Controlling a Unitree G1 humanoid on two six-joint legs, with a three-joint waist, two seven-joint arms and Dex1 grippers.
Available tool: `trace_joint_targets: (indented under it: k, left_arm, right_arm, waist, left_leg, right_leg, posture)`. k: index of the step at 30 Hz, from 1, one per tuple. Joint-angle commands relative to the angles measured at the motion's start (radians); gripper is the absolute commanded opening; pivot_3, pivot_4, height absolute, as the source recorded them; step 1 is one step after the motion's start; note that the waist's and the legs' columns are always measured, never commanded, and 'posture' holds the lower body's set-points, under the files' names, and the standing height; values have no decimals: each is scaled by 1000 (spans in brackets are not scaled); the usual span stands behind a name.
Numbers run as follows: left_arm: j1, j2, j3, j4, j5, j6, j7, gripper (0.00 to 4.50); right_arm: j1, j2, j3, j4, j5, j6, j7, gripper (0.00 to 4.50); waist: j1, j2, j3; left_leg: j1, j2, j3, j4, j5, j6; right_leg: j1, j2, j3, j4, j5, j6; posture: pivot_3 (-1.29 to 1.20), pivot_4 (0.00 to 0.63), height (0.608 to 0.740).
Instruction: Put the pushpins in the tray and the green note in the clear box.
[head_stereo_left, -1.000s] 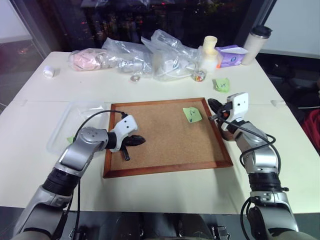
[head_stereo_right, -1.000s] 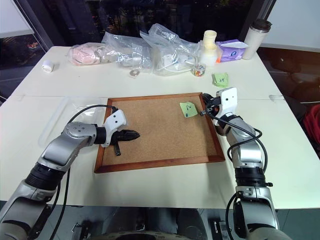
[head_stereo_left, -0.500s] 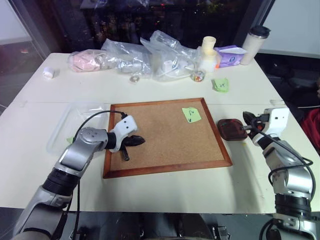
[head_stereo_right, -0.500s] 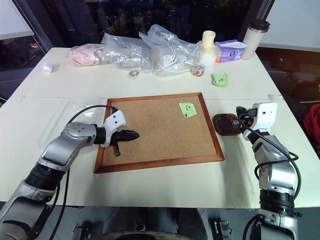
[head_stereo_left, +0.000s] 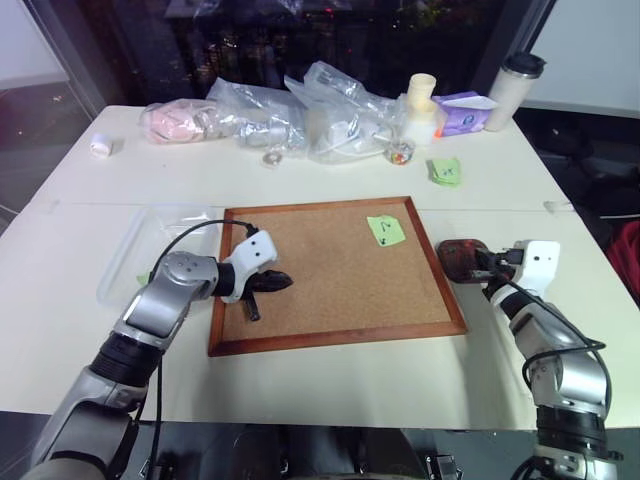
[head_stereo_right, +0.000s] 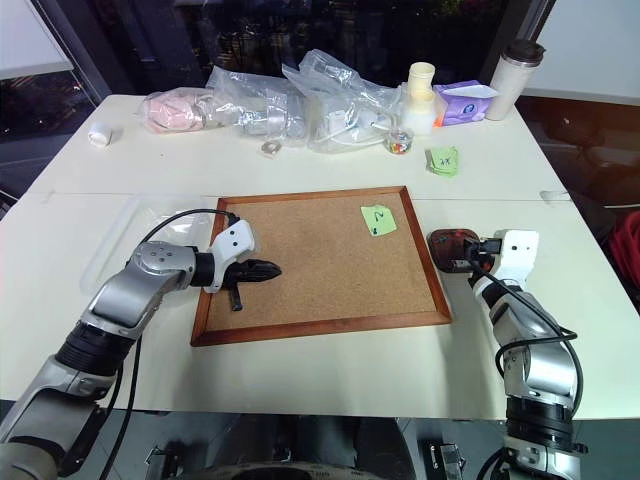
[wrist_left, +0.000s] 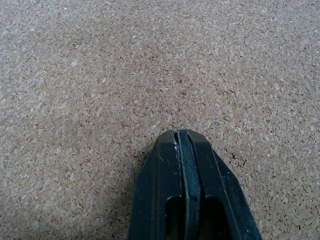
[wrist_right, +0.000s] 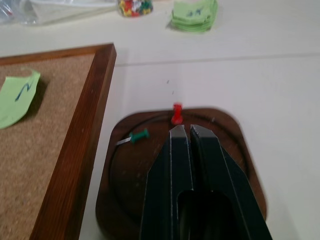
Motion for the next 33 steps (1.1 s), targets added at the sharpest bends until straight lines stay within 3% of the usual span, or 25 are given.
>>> trace_joint_targets:
  k: [1,2,5,12,22,27,33]
  left_arm:
    - [45,-3,-81,52,34,24,-20,0]
    - [46,-3,-80,52,34,24,-20,0]
    - [47,-3,-81,50,30,27,-24,0]
    - [44,-3,-75,52,30,32,-20,0]
    - [38,-7,-79,48,30,39,-21,0]
    - [34,-3,-78,47,30,42,-24,0]
    - [21,-8,-80,58,31,40,-27,0]
  right_arm:
    - [2,5,1,5,-8,-29,1,19]
    - [2,7,2,10,-9,-31,0,19]
    - [-3,14,7,31,-13,-48,2,907]
    - [6,15,-2,11,-13,-57,-17,4379]
    - [-4,0,-34,-90,26,-86,1,4460]
    - [-14,-38,-36,-233,102,-46,58,4460]
    - [-79,-89,142,-289,81,35,147,4460]
  waist:
    - [0,0,0]
    - [0,0,0]
    - [0,-1,-1]
    - [1,-1,-1]
    - [0,0,-1]
    - [1,0,-1]
    - [0,-1,-2]
  left_leg:
    - [0,0,0,0,0,0]
    - [0,0,0,0,0,0]
    - [0,0,0,0,0,0]
    - [0,0,0,0,0,0]
    - [0,0,-1,0,0,0]
    - [0,0,-1,0,0,1]
    - [0,0,-1,0,-2,3]
  right_leg:
    - [0,0,0,0,0,0]
    - [0,0,0,0,0,0]
    - [0,0,0,0,0,0]
    - [0,0,0,0,0,0]
    - [0,0,0,0,0,0]
    - [0,0,0,0,0,0]
    - [0,0,0,0,0,0]
  posture:
    - [0,150,737]
    - [0,150,737]
    - [0,150,737]
    - [0,150,737]
    - [0,150,737]
    - [0,150,737]
    - [0,150,737]
